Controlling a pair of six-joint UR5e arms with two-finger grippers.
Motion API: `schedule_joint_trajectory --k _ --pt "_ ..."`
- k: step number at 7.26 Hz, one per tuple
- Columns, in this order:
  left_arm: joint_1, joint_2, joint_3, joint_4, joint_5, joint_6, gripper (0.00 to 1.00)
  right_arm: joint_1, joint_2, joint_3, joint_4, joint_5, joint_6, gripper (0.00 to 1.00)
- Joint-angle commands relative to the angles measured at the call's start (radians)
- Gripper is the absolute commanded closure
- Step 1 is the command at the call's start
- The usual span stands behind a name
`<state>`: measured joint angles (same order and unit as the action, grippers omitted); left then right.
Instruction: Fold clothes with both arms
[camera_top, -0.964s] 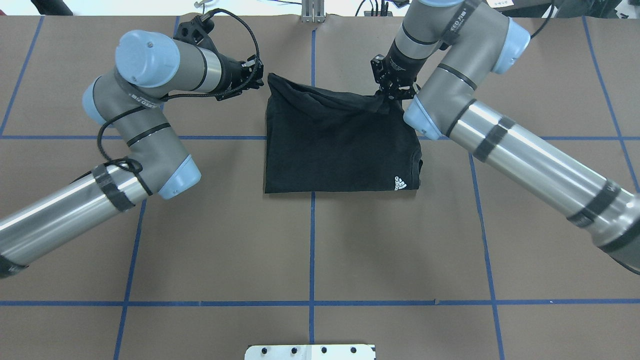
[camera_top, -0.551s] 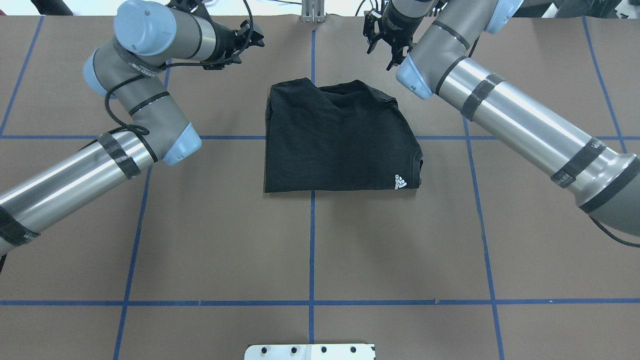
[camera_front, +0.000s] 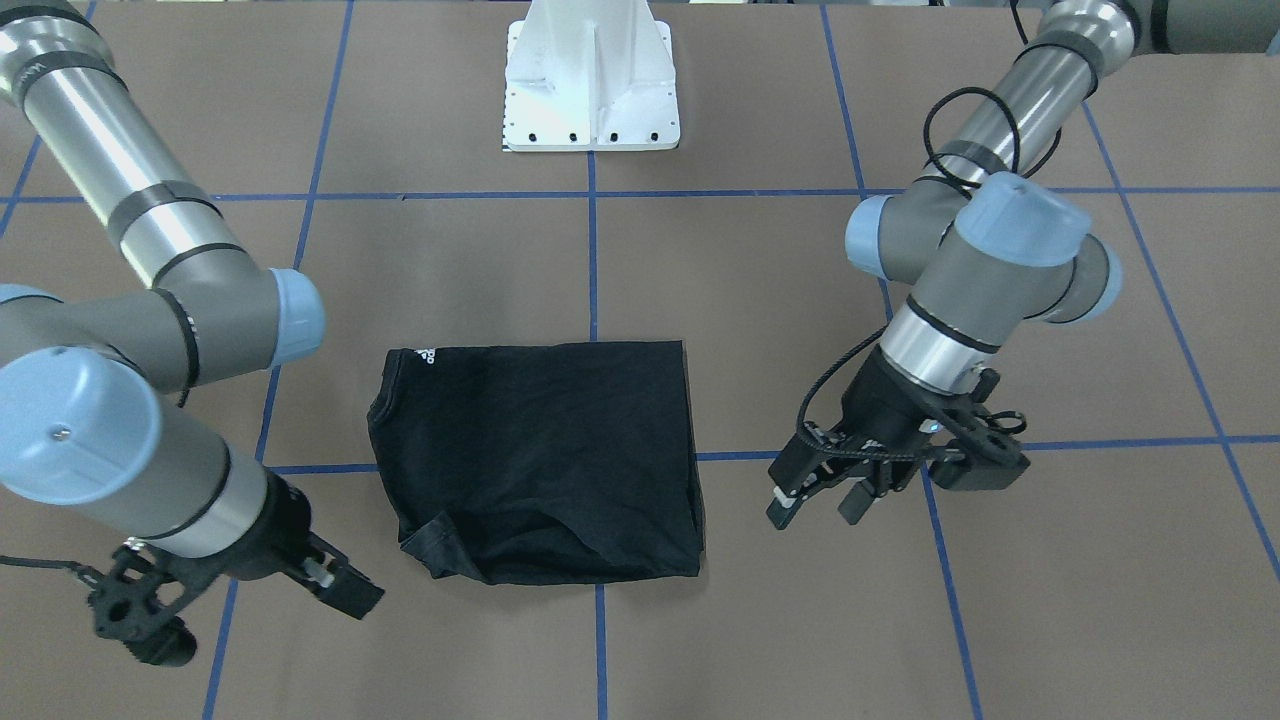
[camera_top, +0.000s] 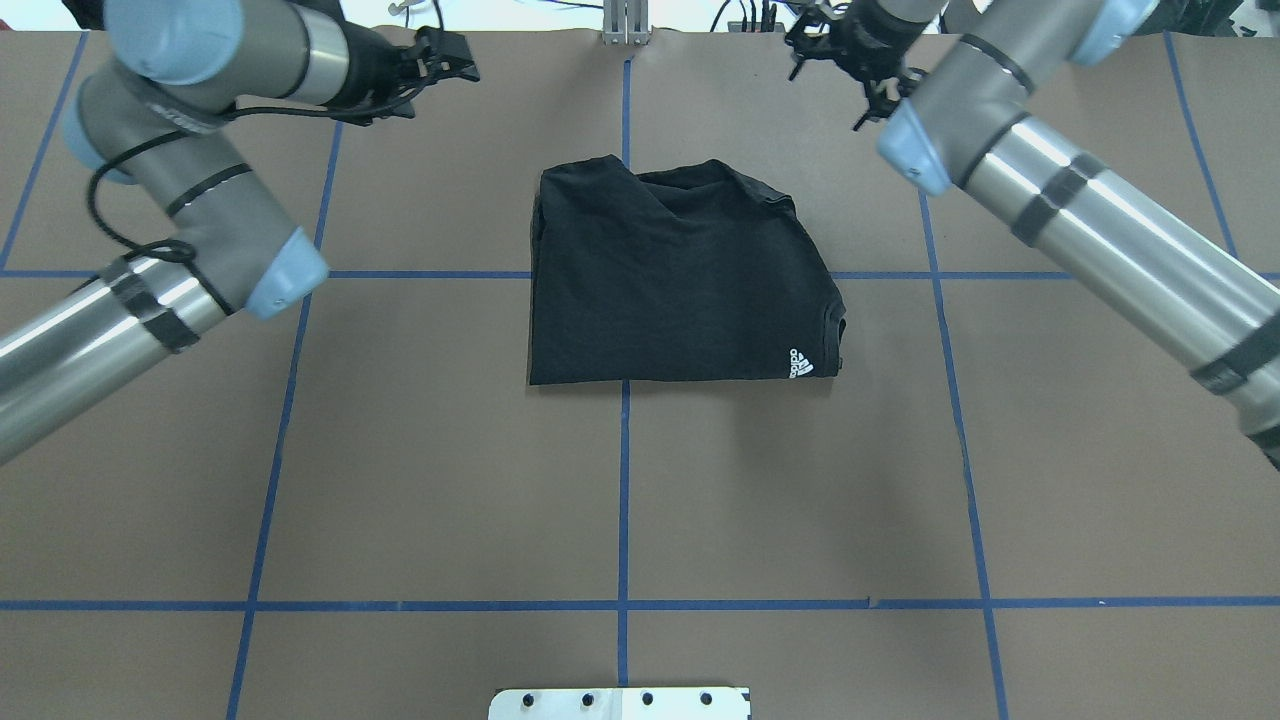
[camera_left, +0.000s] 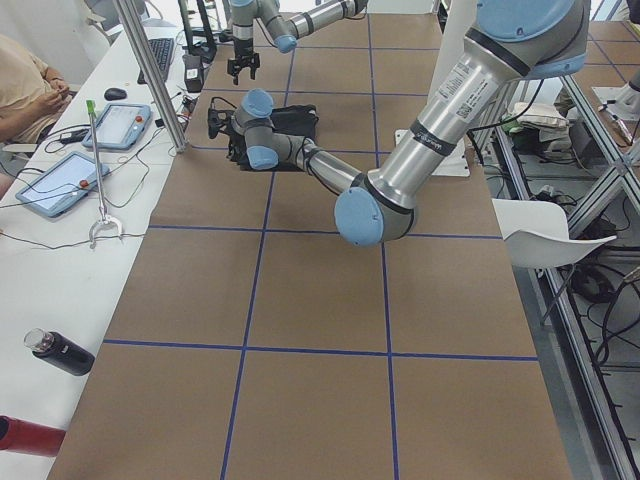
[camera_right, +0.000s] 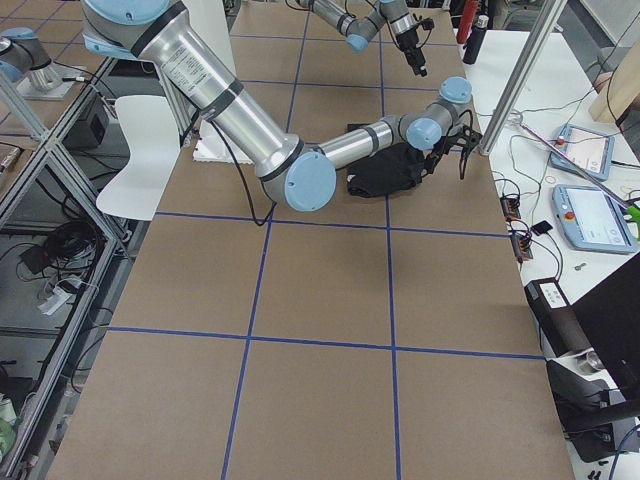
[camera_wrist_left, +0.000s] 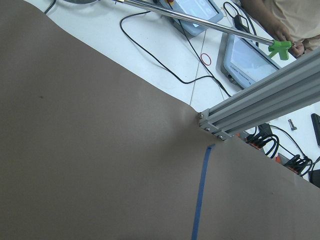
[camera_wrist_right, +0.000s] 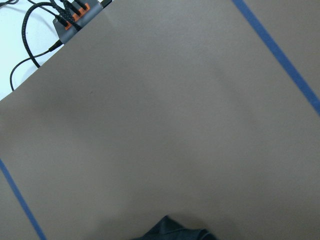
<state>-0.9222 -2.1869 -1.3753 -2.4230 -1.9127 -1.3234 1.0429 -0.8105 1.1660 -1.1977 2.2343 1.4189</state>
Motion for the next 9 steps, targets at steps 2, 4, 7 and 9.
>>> schedule_joint_trajectory --k 2,4,7,9 --pt "-0.128 0.25 -0.201 0.074 -0.113 0.486 0.0 0.208 -0.322 0.162 0.0 0.008 -0.561 0.0" --pt "-0.3 0.398 -0.214 0.074 -0.247 0.811 0.0 0.374 -0.468 0.161 -0.002 0.115 -0.9 0.0" --pt "-0.526 0.507 -0.205 0.303 -0.349 1.291 0.0 0.51 -0.544 0.161 -0.267 0.096 -1.388 0.0" --pt "-0.632 0.612 -0.223 0.432 -0.448 1.476 0.0 0.549 -0.533 0.165 -0.426 0.068 -1.547 0.0"
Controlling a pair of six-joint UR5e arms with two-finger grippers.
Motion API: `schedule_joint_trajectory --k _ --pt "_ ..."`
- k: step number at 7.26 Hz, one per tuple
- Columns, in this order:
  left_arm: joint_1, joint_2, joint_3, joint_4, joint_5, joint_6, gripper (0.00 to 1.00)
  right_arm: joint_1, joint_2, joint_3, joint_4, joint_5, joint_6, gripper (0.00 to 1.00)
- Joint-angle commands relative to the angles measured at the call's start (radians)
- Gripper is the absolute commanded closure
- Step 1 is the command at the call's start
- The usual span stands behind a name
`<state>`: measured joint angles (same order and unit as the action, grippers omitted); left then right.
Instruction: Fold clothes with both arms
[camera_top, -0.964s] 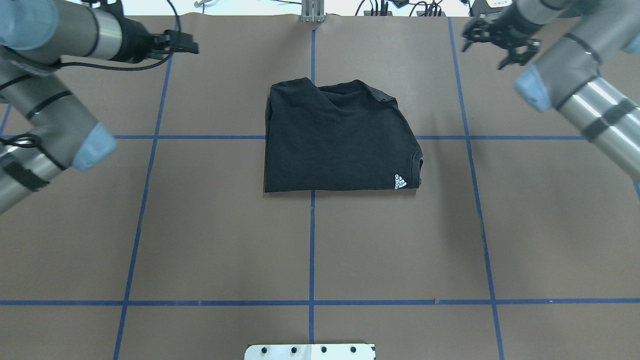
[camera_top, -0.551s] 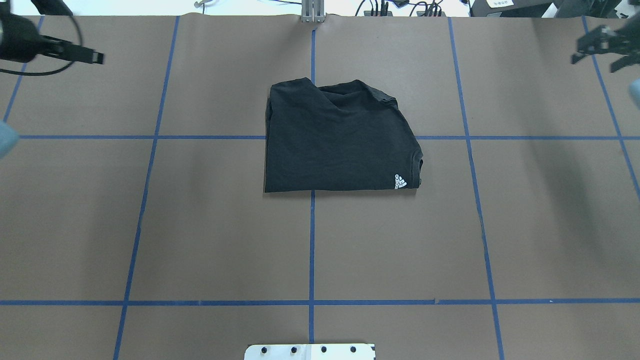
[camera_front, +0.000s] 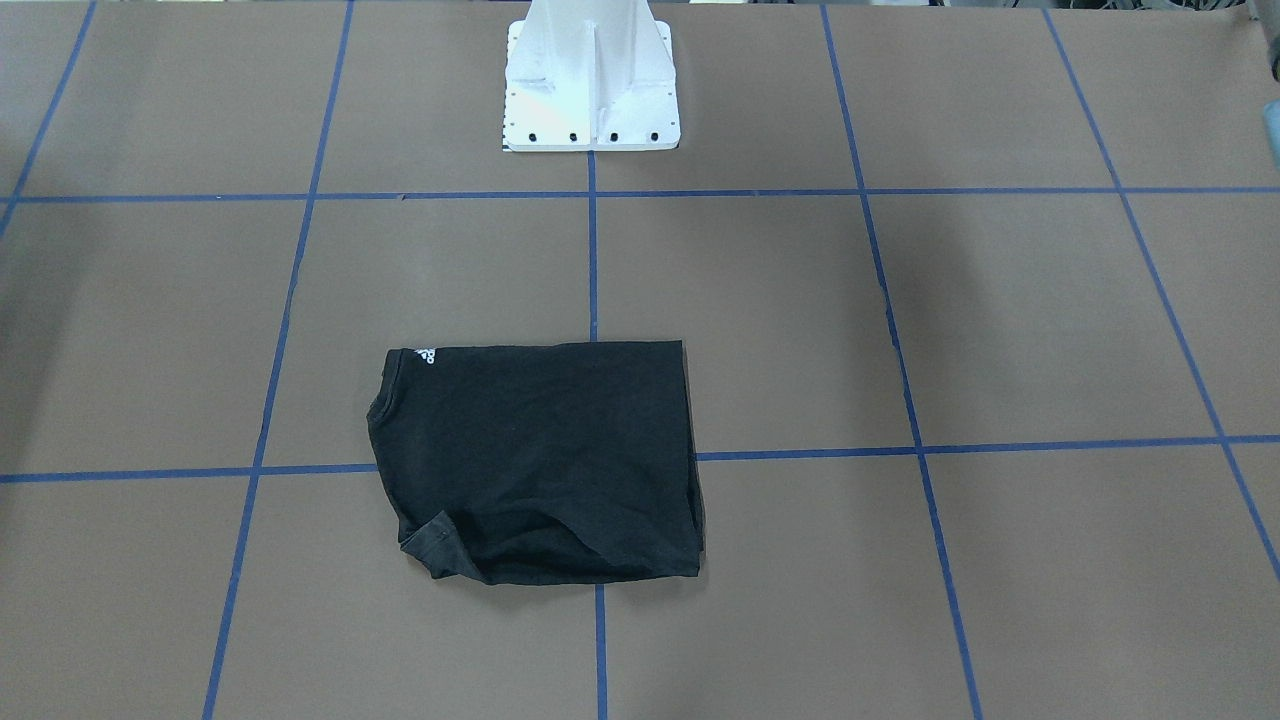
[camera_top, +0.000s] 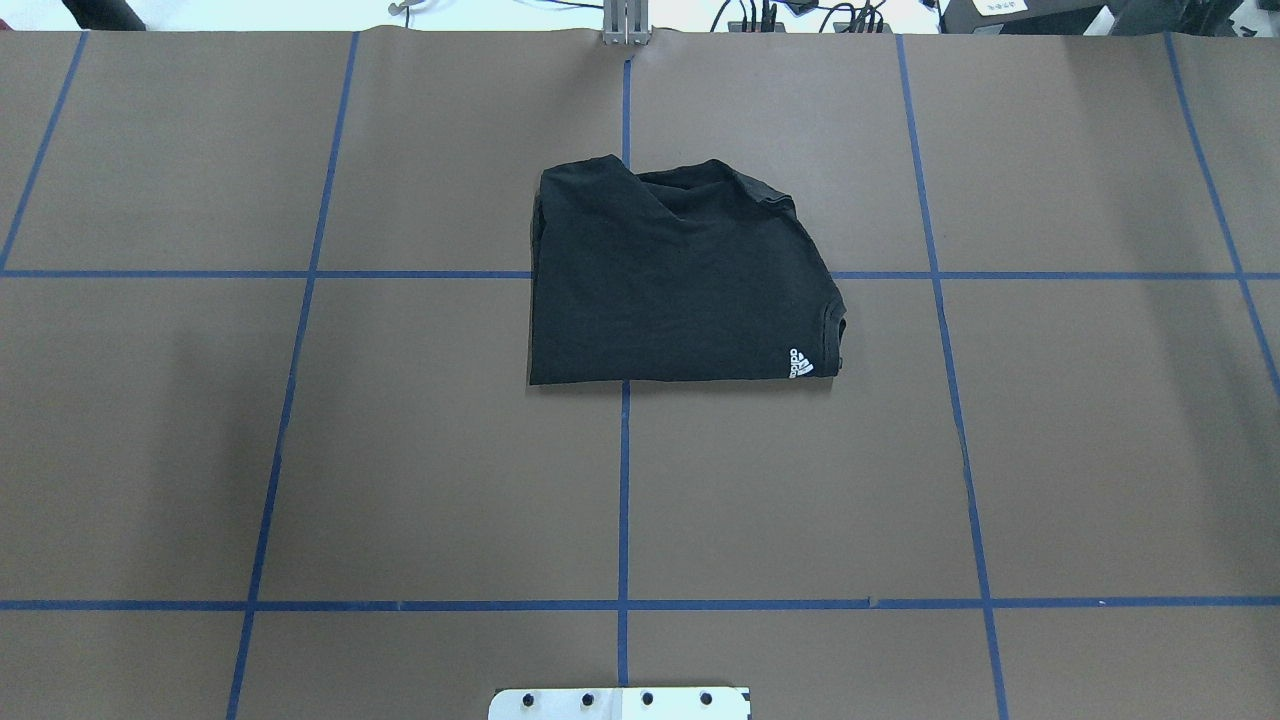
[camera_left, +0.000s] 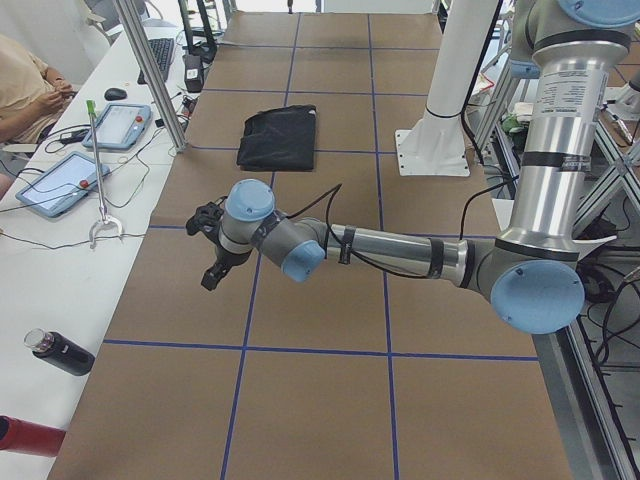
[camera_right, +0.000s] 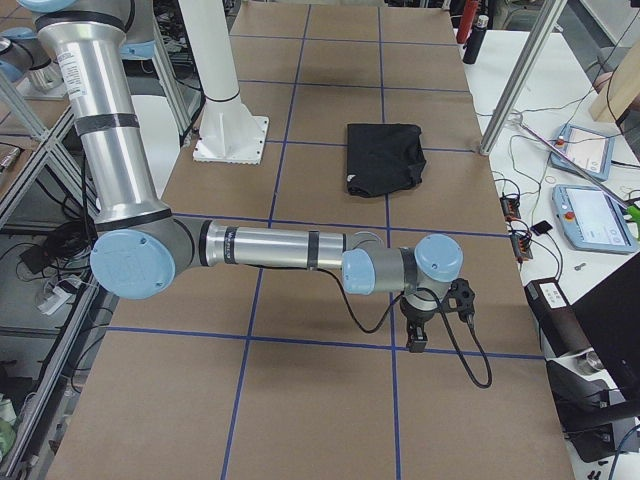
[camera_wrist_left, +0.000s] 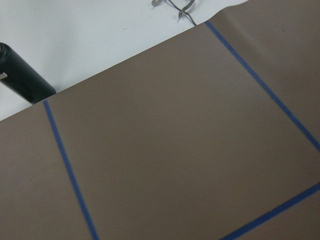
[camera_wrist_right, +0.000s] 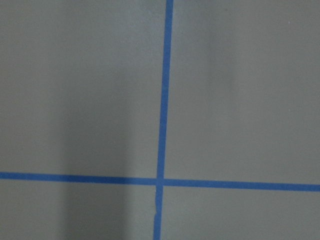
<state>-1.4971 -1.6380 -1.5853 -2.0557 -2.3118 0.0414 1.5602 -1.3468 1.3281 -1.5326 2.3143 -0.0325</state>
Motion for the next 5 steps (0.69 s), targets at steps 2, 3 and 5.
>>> schedule_joint_trajectory --k 2,3,5 --pt "-0.071 0.066 -0.082 0.101 -0.046 0.113 0.0 0.032 -0.003 0.023 -0.092 -0.013 -0.093 0.0" --pt "-0.068 0.075 -0.056 0.086 -0.043 0.103 0.0 0.034 -0.023 0.073 -0.089 -0.032 -0.093 0.0" --pt "-0.068 0.098 -0.123 0.075 -0.046 0.11 0.0 0.029 -0.023 0.086 -0.089 -0.038 -0.078 0.0"
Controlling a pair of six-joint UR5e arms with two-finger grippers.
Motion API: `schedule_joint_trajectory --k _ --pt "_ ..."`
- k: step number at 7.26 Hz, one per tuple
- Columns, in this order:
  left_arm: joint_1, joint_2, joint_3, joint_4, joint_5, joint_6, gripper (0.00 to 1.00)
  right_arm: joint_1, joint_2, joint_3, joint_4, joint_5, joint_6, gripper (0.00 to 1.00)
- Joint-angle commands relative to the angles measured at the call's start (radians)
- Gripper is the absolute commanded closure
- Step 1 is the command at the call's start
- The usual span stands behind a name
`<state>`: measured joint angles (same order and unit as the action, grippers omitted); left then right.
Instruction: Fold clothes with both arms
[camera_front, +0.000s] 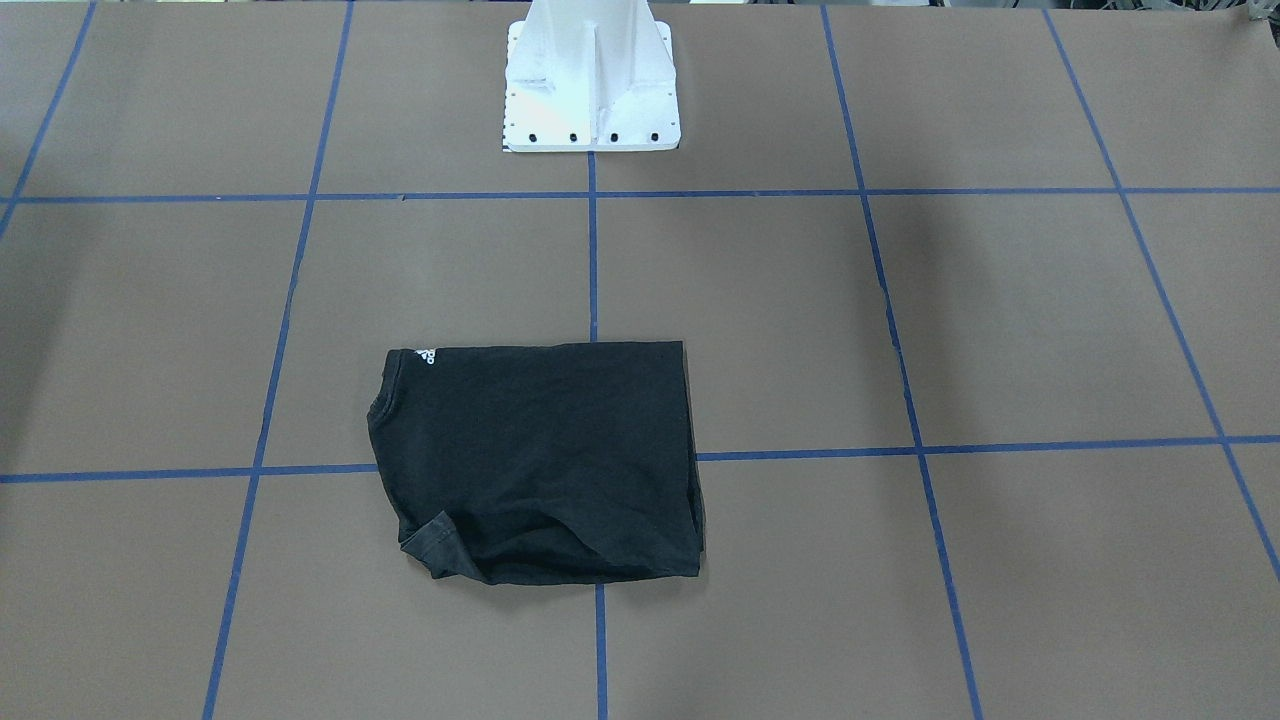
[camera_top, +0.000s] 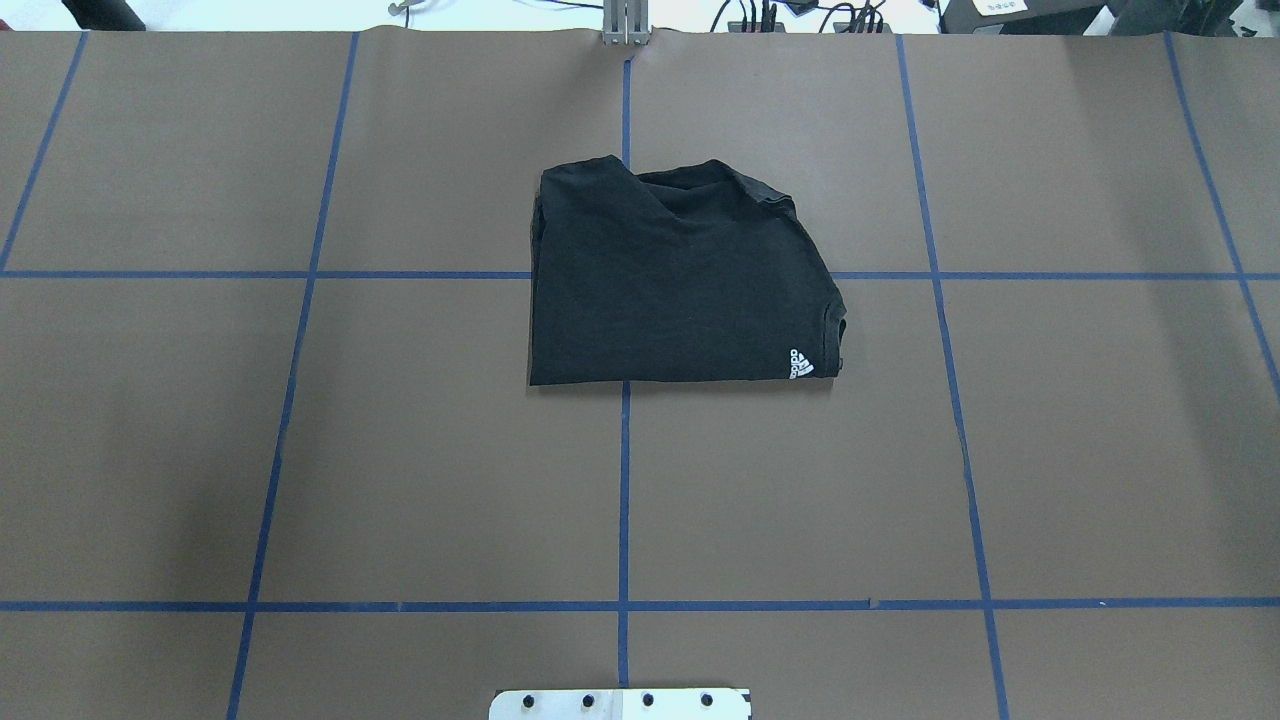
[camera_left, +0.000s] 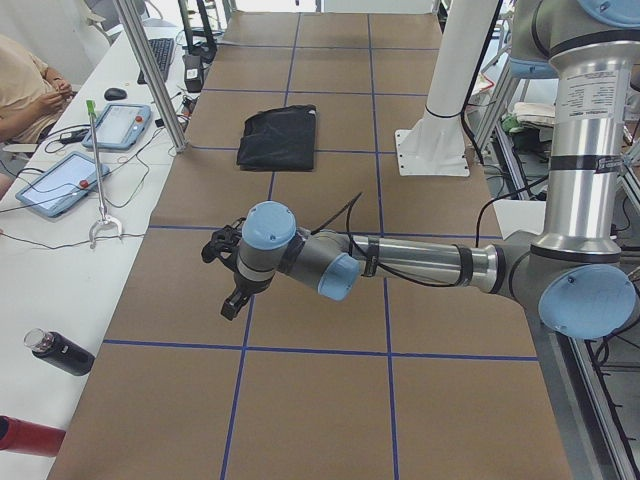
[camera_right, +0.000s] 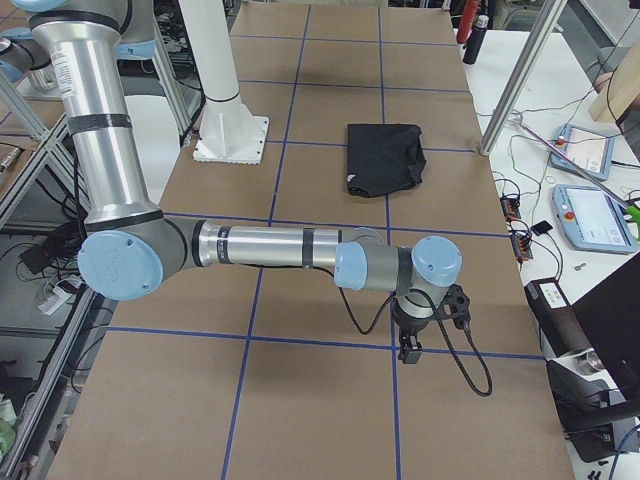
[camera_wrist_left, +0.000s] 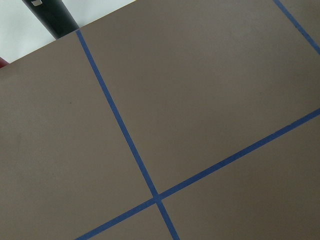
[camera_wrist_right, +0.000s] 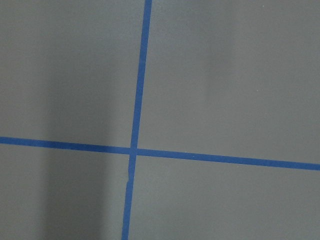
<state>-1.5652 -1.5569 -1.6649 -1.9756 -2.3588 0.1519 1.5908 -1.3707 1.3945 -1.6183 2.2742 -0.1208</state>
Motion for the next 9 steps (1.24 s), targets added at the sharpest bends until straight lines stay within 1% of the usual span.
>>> schedule_joint_trajectory --k 1,3,4,5,7,8,9 --pt "0.001 0.015 -0.041 -0.009 -0.002 -0.005 0.0 -0.002 0.001 0.02 -0.005 0.005 0.01 0.0" --pt "0.002 0.006 -0.045 -0.006 -0.002 -0.006 0.0 -0.002 -0.042 0.053 0.003 0.053 0.007 0.0" --pt "0.002 0.003 -0.05 -0.006 0.0 -0.006 0.0 -0.003 -0.092 0.06 0.021 0.051 -0.002 0.0" --pt "0.005 -0.011 -0.052 -0.006 0.006 -0.006 0.0 -0.002 -0.115 0.072 0.061 0.054 0.006 0.0" --pt "0.007 -0.017 -0.052 -0.006 0.009 -0.006 0.0 -0.008 -0.107 0.099 0.072 0.044 0.009 0.0" --pt "0.007 -0.015 -0.053 -0.006 0.006 -0.008 0.0 -0.049 -0.113 0.163 0.045 0.022 0.01 0.0" --pt "0.007 -0.014 -0.065 -0.005 0.007 -0.008 0.0 -0.061 -0.105 0.176 0.003 0.022 0.01 0.0"
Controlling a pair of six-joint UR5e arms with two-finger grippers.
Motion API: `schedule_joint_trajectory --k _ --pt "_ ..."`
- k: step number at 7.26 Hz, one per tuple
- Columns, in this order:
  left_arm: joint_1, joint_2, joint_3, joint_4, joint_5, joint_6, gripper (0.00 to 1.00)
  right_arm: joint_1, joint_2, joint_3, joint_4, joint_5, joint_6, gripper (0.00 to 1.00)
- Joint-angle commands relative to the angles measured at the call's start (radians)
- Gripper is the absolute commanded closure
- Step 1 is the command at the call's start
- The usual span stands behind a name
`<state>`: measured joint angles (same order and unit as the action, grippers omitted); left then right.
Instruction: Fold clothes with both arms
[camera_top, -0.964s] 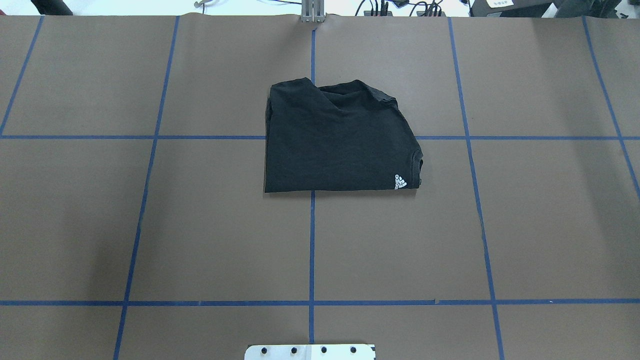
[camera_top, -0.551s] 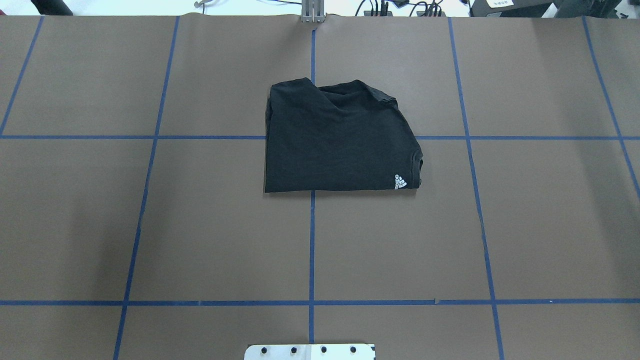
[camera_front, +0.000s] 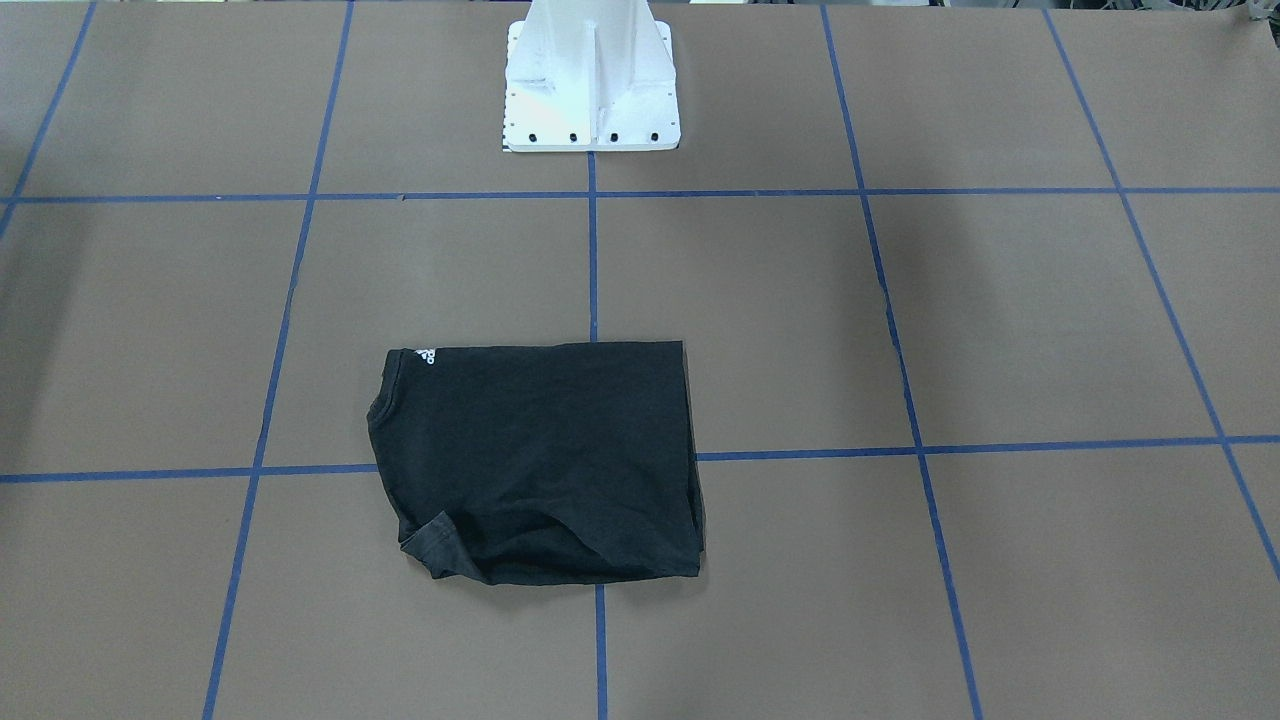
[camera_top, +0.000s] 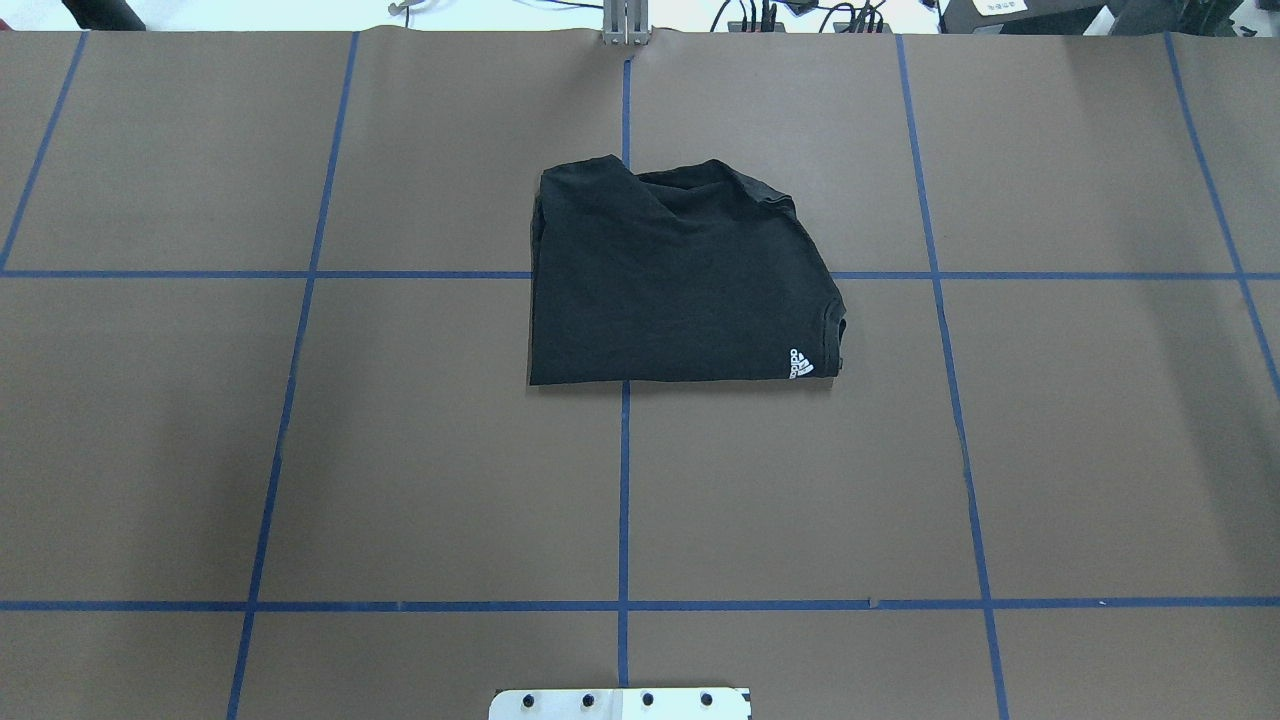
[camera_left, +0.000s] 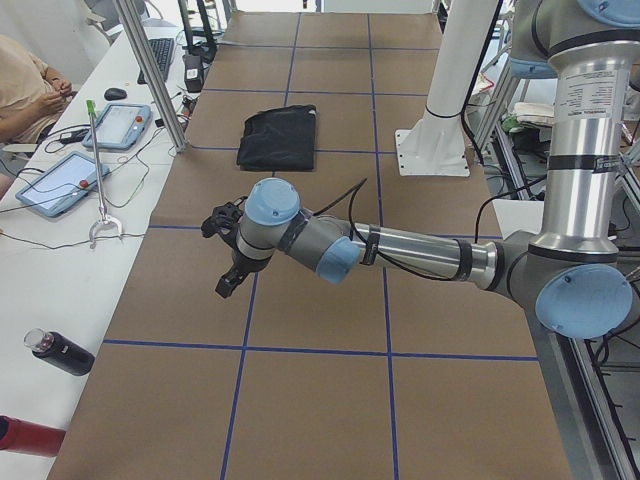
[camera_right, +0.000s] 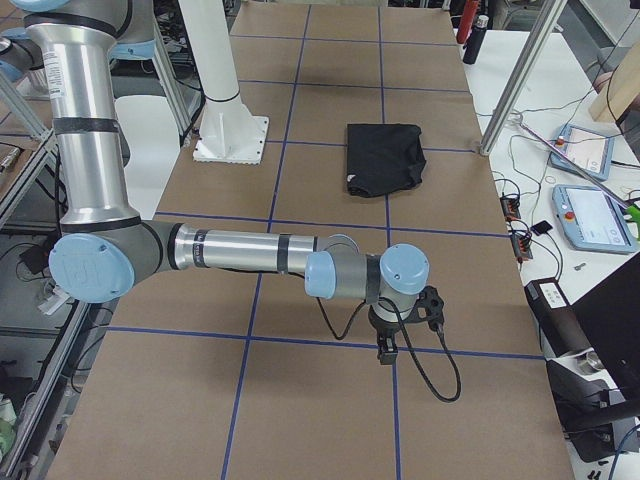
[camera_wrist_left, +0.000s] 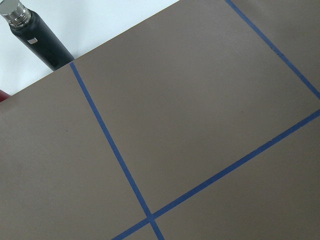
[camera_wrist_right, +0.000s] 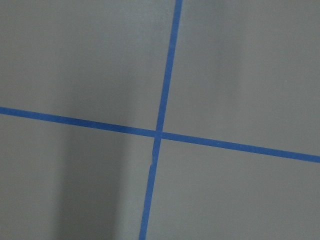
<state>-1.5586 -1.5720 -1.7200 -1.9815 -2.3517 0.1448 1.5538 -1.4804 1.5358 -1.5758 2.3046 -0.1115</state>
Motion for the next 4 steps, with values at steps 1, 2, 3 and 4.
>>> schedule_joint_trajectory --k 1,2,3,4 --pt "0.003 0.001 -0.012 0.003 0.005 -0.001 0.0 -0.024 0.006 0.04 -0.068 0.002 0.007 0.0" --pt "0.003 0.0 -0.013 0.007 0.006 -0.001 0.0 -0.024 0.005 0.038 -0.072 0.018 0.022 0.0" --pt "0.005 0.001 -0.012 0.009 0.006 -0.001 0.0 -0.024 0.005 0.035 -0.072 0.03 0.035 0.0" --pt "0.005 0.006 -0.016 0.009 0.005 -0.001 0.0 -0.024 0.0 0.038 -0.07 0.056 0.039 0.0"
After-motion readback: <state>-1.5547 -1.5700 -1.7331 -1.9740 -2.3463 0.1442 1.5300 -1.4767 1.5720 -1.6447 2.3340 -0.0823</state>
